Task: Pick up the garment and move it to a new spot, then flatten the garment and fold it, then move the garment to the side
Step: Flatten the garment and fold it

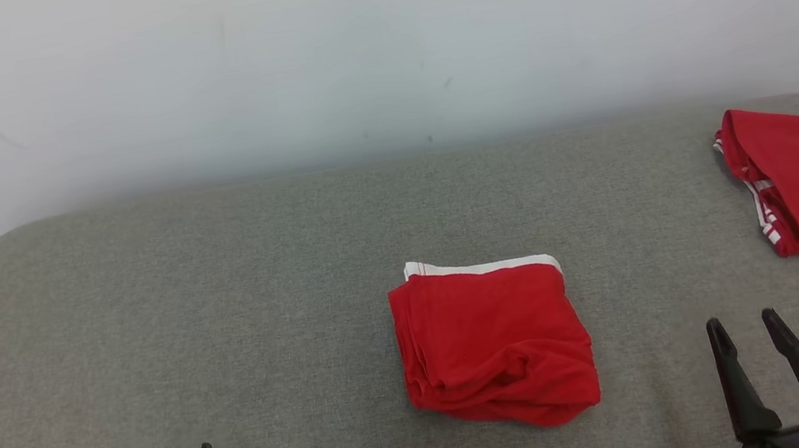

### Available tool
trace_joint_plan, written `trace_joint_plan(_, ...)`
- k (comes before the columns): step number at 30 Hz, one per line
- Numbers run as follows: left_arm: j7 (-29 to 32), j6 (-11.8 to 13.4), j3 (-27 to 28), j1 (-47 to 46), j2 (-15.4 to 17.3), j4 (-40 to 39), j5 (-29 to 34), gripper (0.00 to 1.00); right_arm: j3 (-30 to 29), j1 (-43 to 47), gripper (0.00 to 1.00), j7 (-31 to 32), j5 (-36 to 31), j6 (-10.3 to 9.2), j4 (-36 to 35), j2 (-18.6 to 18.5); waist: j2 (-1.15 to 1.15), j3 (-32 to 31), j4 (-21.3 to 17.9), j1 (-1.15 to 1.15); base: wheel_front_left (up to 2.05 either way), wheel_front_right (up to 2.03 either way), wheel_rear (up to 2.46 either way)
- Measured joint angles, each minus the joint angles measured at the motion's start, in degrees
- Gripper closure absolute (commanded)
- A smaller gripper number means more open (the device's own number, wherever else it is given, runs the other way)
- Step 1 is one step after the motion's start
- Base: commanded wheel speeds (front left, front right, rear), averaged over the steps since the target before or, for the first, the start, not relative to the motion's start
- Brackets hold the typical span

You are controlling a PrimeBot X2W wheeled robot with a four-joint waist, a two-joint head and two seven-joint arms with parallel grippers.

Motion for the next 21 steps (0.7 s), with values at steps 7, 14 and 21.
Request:
trace_joint_plan(7,0.0,0.1,0.43,0.16,0.43,-0.47,0.38,0.0,-1.56,2.15,0.0,-1.11,-6.36,0.0,-0.62,2.15,0.0,-0.49,-1.01,0.0,0.0,0.0,0.0)
trace_joint_plan(14,0.0,0.53,0.94,0.65,1.69,-1.03,0.92,0.0,-3.08,2.92,0.0,-1.35,-8.45,0.0,-0.94,4.17,0.0,-1.47,-1.09,0.0,0.0,0.0,0.0)
trace_joint_plan(21,0.0,0.56,0.71,2.94,2.5,-3.32,1.54,0.0,-3.56,3.34,0.0,-1.41,-9.83,0.0,-1.09,5.48,-0.01,-2.27,-0.71,0.0,0.0,0.0,0.0)
